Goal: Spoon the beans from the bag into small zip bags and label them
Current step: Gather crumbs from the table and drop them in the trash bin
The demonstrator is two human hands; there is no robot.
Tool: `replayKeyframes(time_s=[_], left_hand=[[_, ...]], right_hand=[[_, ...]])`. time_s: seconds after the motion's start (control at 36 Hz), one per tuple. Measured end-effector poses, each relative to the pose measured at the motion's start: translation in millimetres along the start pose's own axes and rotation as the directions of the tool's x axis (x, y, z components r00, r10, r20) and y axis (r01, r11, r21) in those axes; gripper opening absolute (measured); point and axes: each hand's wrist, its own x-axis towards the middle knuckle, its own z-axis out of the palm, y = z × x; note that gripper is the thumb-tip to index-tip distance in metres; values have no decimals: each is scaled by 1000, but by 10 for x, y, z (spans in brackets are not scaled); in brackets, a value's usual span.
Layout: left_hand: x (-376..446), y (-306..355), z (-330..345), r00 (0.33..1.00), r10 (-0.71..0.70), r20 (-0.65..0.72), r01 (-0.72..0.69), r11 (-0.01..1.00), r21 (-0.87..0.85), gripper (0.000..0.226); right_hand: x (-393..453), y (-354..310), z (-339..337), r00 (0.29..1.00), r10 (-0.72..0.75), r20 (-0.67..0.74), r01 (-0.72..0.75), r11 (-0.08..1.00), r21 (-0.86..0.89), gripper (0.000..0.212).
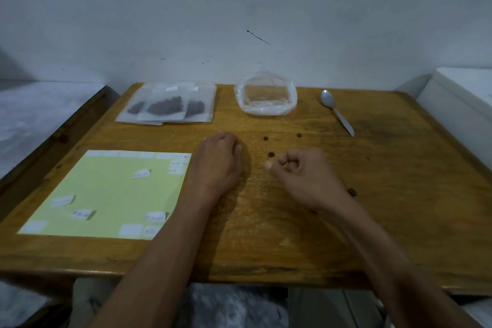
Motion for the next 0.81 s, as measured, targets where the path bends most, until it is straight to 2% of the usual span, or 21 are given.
replayKeyframes(time_s=[0.03,0.08,0.11,0.14,0.19,0.22,0.25,0.28,0.33,0.39,0.42,0.47,0.58,0.72,0.75,0.78,0.81], left_hand=[[1,-6,0,1000,-1,2,1,1000,-3,24],[2,-18,6,1000,6,1,-6,1000,-3,23],[2,-21,9,1000,13,-2,-13,1000,-2,23],[3,-23,14,1000,22,-5,-22,1000,-1,23],[5,-27,18,999,34,-8,-34,999,-3,24],[6,-30,18,999,36,-10,-36,999,-4,24],[7,-31,19,999,37,-12,-37,999,-3,24],[8,-33,16,999,36,-13,-36,999,-2,25],[7,-28,8,999,30,-10,-30,1000,-2,25],[3,-21,4,1000,29,-8,-29,1000,-2,25],[2,-19,4,1000,27,-6,-27,1000,0,26],[0,-15,2,1000,21,-3,-21,1000,-1,26],[0,-4,-2,1000,19,-4,-19,1000,-6,25],[2,-17,10,1000,23,-8,-23,1000,-9,25],[4,-22,11,1000,23,-7,-23,1000,-9,24],[7,-27,12,1000,23,-5,-23,1000,-8,24],[7,-31,13,1000,24,-3,-24,1000,-5,24]], right_hand=[[19,-4,-28,997,79,20,-82,969,232,20],[65,-6,-96,972,183,147,-234,733,638,21],[96,-2,-123,957,204,206,-289,607,740,21],[128,-6,-144,946,216,241,-321,526,787,20],[199,-9,-148,944,233,234,-321,485,813,21],[233,-22,-142,950,241,201,-301,518,801,20],[267,-26,-129,959,246,143,-267,603,752,19],[283,-43,-122,969,234,73,-225,732,643,19],[344,-23,-91,988,138,-71,-117,963,241,25],[410,31,-45,992,-30,-124,13,991,-136,27],[434,52,-29,988,-84,-126,51,970,-239,25],[447,66,-5,985,-126,-115,81,938,-337,21],[479,90,9,981,-164,-105,111,915,-388,19],[498,58,-5,979,-157,-128,108,940,-323,12],[503,41,-8,983,-110,-150,76,974,-212,11],[508,26,-15,988,-25,-152,22,1000,-21,12],[515,9,-31,990,79,-118,-53,977,206,14]])
